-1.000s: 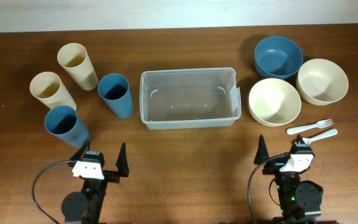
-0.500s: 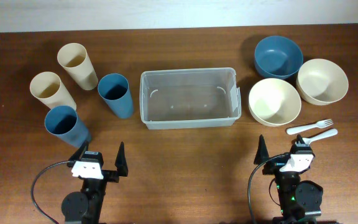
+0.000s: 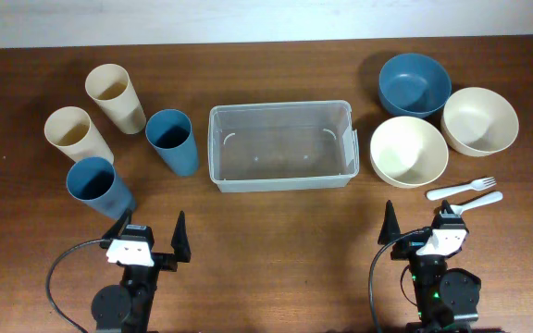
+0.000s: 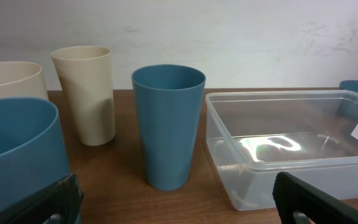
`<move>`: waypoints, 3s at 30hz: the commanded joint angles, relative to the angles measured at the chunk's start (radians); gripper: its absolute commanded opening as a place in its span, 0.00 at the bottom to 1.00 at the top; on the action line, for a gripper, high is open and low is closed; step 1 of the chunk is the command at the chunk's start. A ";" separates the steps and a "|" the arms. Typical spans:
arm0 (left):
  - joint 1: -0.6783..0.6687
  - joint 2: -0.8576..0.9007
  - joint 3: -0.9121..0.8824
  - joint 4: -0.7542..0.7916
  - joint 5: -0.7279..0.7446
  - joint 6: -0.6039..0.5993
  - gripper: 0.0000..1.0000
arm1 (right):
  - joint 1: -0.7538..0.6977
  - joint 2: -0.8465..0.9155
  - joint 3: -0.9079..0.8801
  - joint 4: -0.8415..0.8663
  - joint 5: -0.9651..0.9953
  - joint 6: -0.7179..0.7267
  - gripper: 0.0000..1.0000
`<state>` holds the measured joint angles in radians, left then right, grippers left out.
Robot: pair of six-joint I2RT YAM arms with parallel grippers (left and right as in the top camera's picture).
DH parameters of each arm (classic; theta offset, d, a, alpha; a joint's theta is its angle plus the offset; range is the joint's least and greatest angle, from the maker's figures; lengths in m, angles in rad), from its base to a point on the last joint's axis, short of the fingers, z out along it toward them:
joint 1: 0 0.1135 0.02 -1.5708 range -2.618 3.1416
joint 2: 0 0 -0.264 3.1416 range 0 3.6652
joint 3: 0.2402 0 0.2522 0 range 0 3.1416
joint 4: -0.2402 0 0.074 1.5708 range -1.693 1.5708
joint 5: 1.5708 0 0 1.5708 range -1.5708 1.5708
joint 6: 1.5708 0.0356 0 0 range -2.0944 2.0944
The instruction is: Pack container
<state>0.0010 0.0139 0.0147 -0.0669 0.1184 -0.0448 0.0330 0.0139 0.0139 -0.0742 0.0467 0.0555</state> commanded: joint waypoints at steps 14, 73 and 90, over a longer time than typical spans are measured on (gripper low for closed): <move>-0.003 0.000 -0.006 -0.002 -0.011 0.019 1.00 | -0.008 -0.011 -0.008 -0.003 0.005 0.001 0.99; -0.003 0.000 -0.006 -0.003 -0.011 0.019 1.00 | -0.007 0.086 0.528 -0.493 -0.115 0.004 0.99; -0.003 0.000 -0.006 -0.002 -0.011 0.019 1.00 | -0.008 0.962 1.242 -1.084 -0.071 0.004 0.99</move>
<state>0.0010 0.0139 0.0147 -0.0685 0.1150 -0.0448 0.0330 0.8764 1.1339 -1.1046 0.0105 0.0563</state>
